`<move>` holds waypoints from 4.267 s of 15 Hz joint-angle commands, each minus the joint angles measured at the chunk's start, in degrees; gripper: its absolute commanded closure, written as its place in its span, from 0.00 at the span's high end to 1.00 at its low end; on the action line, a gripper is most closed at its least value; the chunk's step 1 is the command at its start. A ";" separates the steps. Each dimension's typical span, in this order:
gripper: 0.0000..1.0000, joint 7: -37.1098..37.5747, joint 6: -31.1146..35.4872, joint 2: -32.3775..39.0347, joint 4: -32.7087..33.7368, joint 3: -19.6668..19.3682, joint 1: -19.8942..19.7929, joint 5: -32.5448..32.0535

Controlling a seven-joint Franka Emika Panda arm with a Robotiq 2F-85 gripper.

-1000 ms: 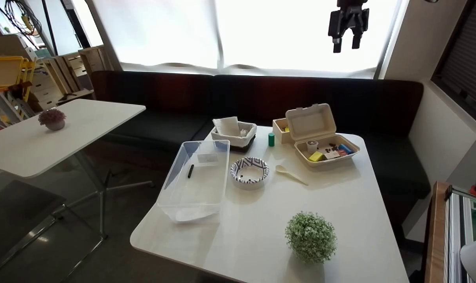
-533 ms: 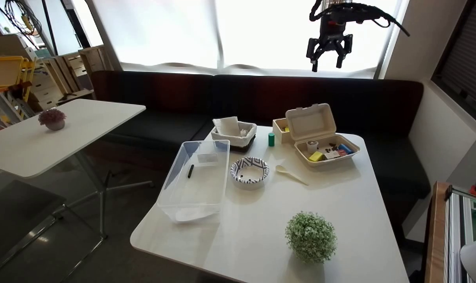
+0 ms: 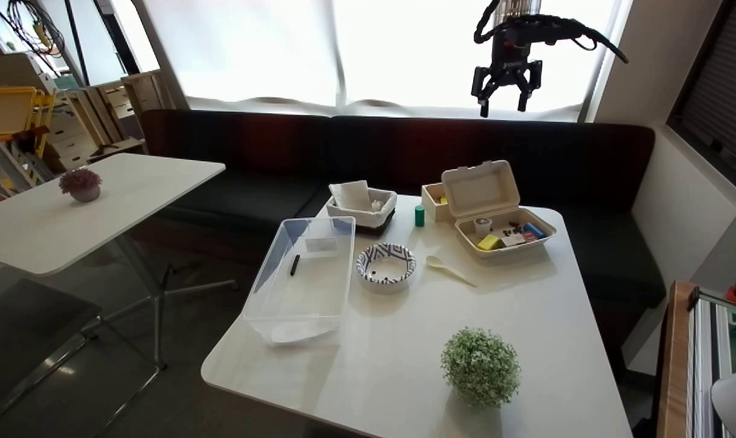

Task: Put the coffee pod on top of the green cylinder.

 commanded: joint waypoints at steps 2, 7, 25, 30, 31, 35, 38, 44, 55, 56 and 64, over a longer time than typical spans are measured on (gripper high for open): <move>1.00 0.22 4.34 5.54 -0.20 0.77 -0.79 -1.41; 1.00 -2.38 9.44 10.86 -1.07 1.47 -1.16 -0.18; 1.00 -8.95 24.56 26.34 -0.44 6.06 -4.87 3.17; 1.00 -10.77 24.07 28.97 0.43 7.39 -5.91 4.26; 1.00 -10.96 24.10 29.44 0.59 7.45 -6.07 4.36; 0.87 -11.44 24.19 30.68 0.90 7.65 -6.89 4.81; 0.80 -11.61 25.10 31.76 1.37 7.58 -7.47 5.07; 0.85 -13.68 27.13 33.06 2.00 8.73 -8.98 6.97; 0.64 -14.44 28.53 34.94 3.33 9.90 -9.90 8.22; 0.62 -14.32 28.50 34.82 3.24 9.82 -9.84 8.17; 0.28 -14.49 29.66 29.47 -0.44 9.80 -9.72 8.93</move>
